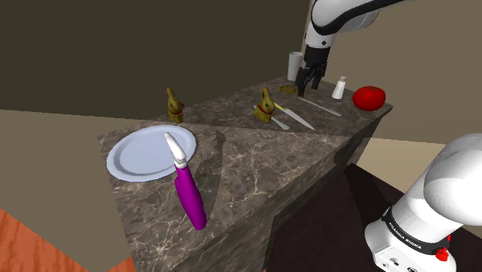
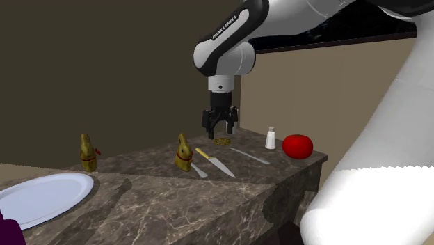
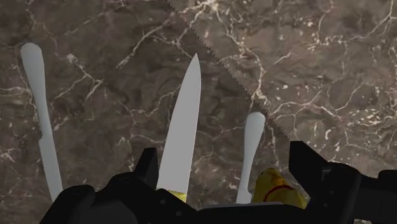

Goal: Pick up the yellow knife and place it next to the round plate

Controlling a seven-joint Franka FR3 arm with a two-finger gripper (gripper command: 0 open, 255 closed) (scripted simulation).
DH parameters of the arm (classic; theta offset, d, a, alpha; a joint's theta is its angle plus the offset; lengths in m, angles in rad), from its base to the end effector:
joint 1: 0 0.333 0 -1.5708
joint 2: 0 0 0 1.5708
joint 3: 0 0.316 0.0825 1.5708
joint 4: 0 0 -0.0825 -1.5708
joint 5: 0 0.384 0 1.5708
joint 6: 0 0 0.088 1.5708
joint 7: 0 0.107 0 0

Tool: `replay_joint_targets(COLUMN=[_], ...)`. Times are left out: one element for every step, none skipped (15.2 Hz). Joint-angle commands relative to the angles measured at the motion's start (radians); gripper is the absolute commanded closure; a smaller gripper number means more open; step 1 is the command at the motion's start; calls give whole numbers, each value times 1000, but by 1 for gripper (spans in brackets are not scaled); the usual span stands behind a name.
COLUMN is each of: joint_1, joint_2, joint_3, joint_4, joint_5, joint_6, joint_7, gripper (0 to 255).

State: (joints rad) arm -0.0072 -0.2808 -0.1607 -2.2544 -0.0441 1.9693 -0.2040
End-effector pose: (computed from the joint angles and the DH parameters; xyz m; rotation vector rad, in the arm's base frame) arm 0.4578 -0.0840 0.4757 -3.1351 -0.0937 0.0103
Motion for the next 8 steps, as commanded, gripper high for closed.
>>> replay_joint_targets(joint_1=[1, 2, 2, 2, 1, 0, -2, -5], joint_2=[82, 121, 161, 200, 240, 279, 319, 359], joint_3=[-13, -18, -22, -26, -30, -32, -34, -35], joint_4=[42, 64, 88, 112, 138, 166, 194, 225], joint_5=[13, 21, 30, 40, 50, 60, 71, 82], joint_6=[41, 57, 73, 87, 99, 110, 120, 129], joint_7=[-26, -38, -50, -63, -75, -88, -101, -113], gripper=[0, 0, 0, 0, 0, 0, 0, 0])
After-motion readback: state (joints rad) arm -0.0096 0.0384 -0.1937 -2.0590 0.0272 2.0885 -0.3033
